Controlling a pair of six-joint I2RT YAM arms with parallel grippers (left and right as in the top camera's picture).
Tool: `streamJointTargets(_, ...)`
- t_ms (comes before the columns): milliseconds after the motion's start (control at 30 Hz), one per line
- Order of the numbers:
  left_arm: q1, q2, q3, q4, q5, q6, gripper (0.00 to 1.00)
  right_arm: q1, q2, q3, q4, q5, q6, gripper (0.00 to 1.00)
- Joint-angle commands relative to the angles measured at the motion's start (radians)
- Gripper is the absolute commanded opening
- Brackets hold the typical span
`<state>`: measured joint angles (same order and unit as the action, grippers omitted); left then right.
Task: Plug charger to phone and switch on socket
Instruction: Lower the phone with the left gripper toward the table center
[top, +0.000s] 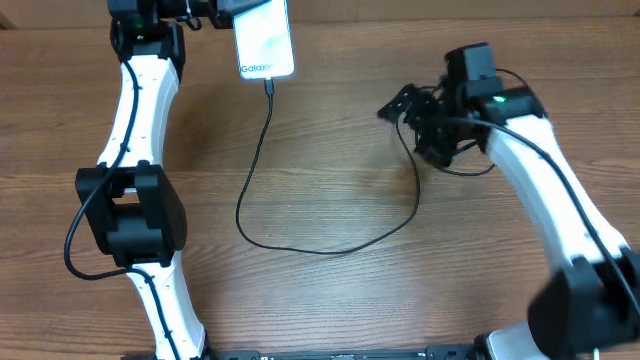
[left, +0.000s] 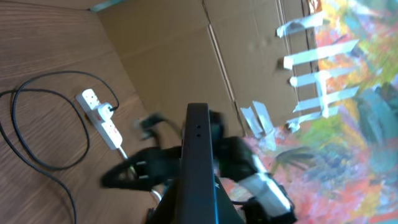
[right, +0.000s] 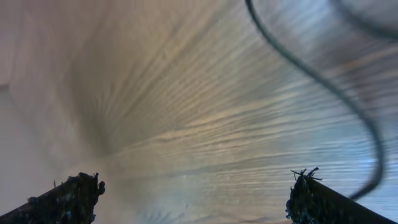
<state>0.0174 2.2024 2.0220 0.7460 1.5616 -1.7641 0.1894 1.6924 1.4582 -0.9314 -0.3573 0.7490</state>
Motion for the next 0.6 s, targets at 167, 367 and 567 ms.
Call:
streamJointTargets(167,-0.029,-0.013,-0.118,-0.114,-0.003,0.205,0.04,-0.006,-0.288,0.003,0.002,0.113,-0.065,1.0)
streamJointTargets(367,-0.031,-0.012,-0.246,-0.239,-0.087,0.307,0.04,-0.006,-0.401,0.003,-0.006,0.113,-0.07,1.0)
streamJointTargets(567,-0.032,-0.012,-0.341,-0.449,-0.25,0.474,0.04,-0.006,-0.438,0.003,-0.021,0.113,-0.071,1.0)
